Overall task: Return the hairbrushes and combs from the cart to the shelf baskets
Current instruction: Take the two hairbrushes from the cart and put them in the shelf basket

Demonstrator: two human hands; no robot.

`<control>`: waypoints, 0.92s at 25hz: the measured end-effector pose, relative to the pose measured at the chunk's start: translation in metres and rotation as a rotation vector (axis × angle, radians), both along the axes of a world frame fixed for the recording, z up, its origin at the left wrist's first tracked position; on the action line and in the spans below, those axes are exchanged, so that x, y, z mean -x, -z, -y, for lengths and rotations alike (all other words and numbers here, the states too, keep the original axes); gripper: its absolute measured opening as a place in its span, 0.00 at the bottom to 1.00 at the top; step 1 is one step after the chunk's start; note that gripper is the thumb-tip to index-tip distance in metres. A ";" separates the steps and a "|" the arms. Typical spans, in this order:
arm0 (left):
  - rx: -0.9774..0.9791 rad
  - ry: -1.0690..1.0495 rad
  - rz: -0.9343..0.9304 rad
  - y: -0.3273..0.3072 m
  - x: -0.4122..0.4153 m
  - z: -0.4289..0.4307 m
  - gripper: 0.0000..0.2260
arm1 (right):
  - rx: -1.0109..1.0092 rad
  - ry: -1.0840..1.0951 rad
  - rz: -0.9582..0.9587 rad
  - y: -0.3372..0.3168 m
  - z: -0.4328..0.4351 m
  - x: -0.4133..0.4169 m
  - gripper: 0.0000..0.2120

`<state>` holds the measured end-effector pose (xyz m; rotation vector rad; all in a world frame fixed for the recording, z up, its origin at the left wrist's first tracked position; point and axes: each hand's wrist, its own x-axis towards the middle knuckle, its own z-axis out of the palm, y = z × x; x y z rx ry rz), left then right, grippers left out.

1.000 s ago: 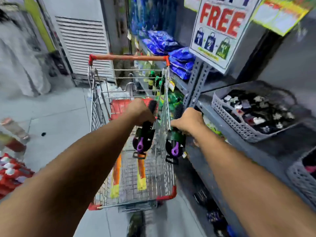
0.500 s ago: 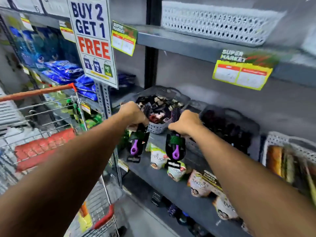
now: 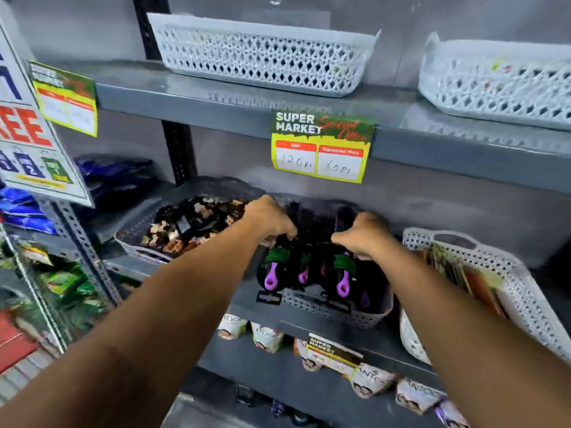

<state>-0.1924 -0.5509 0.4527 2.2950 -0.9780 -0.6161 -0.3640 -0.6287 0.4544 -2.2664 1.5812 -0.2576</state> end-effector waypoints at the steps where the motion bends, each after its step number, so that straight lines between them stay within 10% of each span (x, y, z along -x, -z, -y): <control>1: -0.017 0.033 0.004 -0.001 0.004 0.013 0.11 | 0.007 0.020 -0.005 -0.001 0.008 0.005 0.14; 23: -0.056 0.130 0.017 0.038 0.065 0.084 0.12 | 0.021 0.183 -0.077 0.042 0.065 0.052 0.17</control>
